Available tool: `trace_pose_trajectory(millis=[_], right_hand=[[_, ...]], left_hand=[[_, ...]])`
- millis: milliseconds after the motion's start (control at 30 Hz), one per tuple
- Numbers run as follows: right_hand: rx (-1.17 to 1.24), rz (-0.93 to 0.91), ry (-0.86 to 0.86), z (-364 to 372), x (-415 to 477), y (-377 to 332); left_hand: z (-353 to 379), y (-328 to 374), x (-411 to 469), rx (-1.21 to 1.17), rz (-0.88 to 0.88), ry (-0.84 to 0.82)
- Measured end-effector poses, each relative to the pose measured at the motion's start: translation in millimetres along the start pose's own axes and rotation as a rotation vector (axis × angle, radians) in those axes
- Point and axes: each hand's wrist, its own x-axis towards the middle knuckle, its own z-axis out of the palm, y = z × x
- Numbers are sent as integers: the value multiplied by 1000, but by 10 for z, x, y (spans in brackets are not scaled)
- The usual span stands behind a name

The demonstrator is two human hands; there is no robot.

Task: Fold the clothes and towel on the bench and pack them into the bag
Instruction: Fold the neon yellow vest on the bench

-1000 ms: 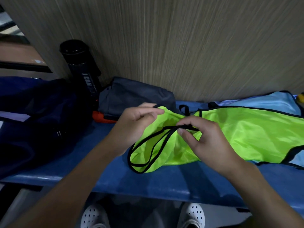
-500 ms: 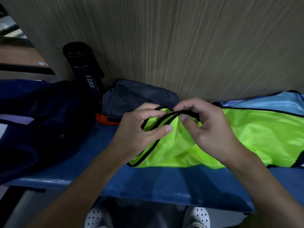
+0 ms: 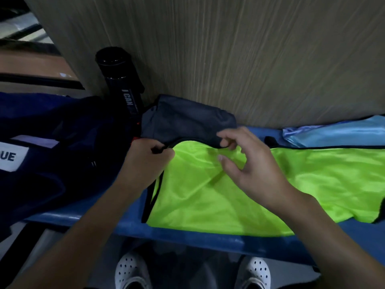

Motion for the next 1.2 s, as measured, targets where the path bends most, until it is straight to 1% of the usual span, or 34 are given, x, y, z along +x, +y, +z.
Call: trace_pose_trajectory(millis=[133, 200, 233, 267, 333, 367, 400, 433, 467, 500, 533, 600, 700, 767, 867, 900, 933, 1000, 1033, 1100, 1200], right_hand=[[-24, 8, -171, 81, -205, 27], [-109, 17, -243, 107, -328, 59], [-173, 24, -274, 113, -394, 76], [-248, 33, -302, 118, -456, 87], [-392, 47, -358, 130, -581, 108], [-436, 57, -379, 141, -641, 115], [-469, 61, -393, 152, -697, 122], [-498, 64, -412, 164, -757, 129], [-521, 69, -438, 179, -820, 143], [-540, 80, -467, 199, -887, 169], [-562, 96, -497, 215, -952, 197], [-630, 121, -536, 245, -1074, 252], [-693, 177, -566, 212, -1192, 314], [-699, 193, -551, 158, -1256, 346], [-705, 172, -520, 85, -1301, 362], [-708, 164, -479, 64, -1273, 354], [-709, 159, -414, 40, -1212, 328], [-719, 138, -244, 3, -1062, 282], [-730, 122, -175, -9, -991, 274], [-762, 116, -129, -11, -887, 299], [-795, 154, -215, 35, -823, 421]], left_hand=[[-146, -210, 52, 191, -109, -12], [-177, -260, 20, 318, -126, -43], [-172, -272, -15, 380, -100, -34], [-146, -278, -54, 444, -32, -11], [-40, -248, -152, 522, 213, 45], [30, -202, -227, 510, 336, 37], [104, -169, -299, 477, 448, -6], [178, -164, -363, 450, 540, -86], [243, -176, -425, 455, 608, -175], [297, -204, -483, 495, 630, -256], [341, -270, -521, 558, 613, -316], [371, -396, -556, 716, 491, -401], [383, -523, -551, 872, 336, -471], [381, -570, -561, 898, 284, -464], [353, -529, -577, 827, 210, -388], [346, -493, -581, 794, 230, -334], [348, -462, -577, 764, 291, -269], [398, -425, -541, 697, 467, -163], [436, -407, -523, 659, 532, -156], [507, -381, -502, 638, 595, -208], [596, -396, -491, 730, 565, -309]])
